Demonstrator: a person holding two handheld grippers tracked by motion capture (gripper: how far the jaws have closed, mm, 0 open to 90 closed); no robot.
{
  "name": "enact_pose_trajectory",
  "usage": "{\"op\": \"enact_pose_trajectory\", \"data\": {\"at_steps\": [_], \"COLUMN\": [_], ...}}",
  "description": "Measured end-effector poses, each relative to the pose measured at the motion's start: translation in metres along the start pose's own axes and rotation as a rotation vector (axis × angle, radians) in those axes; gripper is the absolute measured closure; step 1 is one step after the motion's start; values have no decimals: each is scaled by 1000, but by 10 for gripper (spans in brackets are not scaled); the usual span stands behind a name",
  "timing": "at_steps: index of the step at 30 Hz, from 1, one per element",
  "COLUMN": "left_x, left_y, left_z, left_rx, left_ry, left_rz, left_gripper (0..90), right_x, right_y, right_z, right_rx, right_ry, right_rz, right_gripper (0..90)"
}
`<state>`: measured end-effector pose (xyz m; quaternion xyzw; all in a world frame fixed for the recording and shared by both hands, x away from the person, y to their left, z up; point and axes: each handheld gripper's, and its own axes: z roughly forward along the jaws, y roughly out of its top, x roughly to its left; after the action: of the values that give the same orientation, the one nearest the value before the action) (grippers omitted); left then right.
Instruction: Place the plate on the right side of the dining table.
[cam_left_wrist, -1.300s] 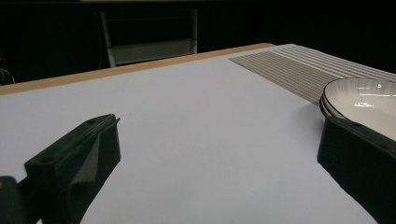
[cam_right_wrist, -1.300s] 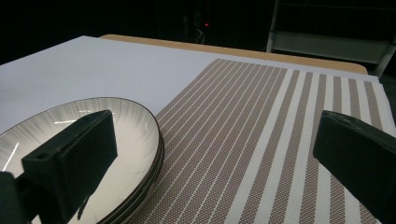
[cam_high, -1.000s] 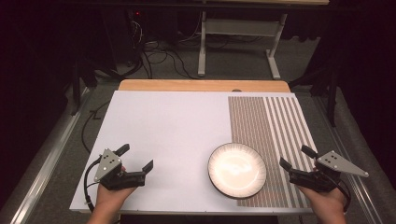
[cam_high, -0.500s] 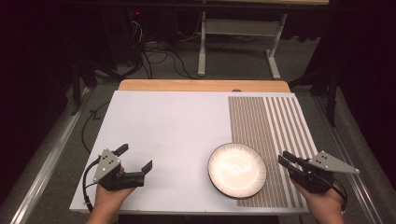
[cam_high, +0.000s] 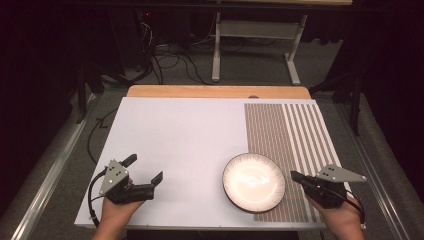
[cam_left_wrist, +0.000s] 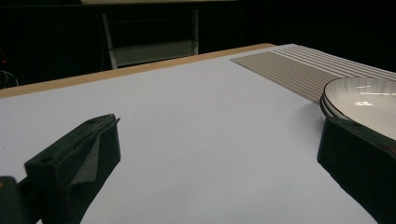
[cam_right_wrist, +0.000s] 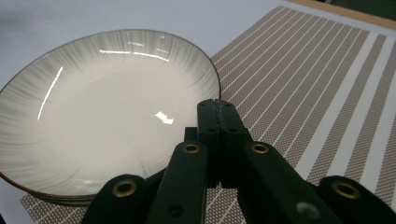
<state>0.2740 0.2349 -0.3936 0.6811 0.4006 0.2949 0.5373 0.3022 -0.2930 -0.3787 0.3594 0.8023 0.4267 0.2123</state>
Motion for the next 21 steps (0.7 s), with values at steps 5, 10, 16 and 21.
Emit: {"op": "enact_pose_trajectory", "data": {"at_steps": [5, 10, 16, 21], "left_x": [0, 0, 1, 0], "left_y": [0, 0, -1, -1], "left_z": [1, 1, 1, 1], "left_rx": [2, 1, 2, 1], "left_ry": [-2, -2, -3, -3], "left_rz": [-2, -2, -7, -10], "left_gripper": [2, 3, 2, 3], "right_x": [5, 9, 8, 10], "right_y": [-2, -3, -3, -3], "right_z": [9, 17, 18, 17], "right_rx": [60, 99, 110, 115], "right_ry": [12, 7, 5, 4], "right_rz": [-40, -66, -67, -64], "right_gripper": [900, 900, 900, 900]}}
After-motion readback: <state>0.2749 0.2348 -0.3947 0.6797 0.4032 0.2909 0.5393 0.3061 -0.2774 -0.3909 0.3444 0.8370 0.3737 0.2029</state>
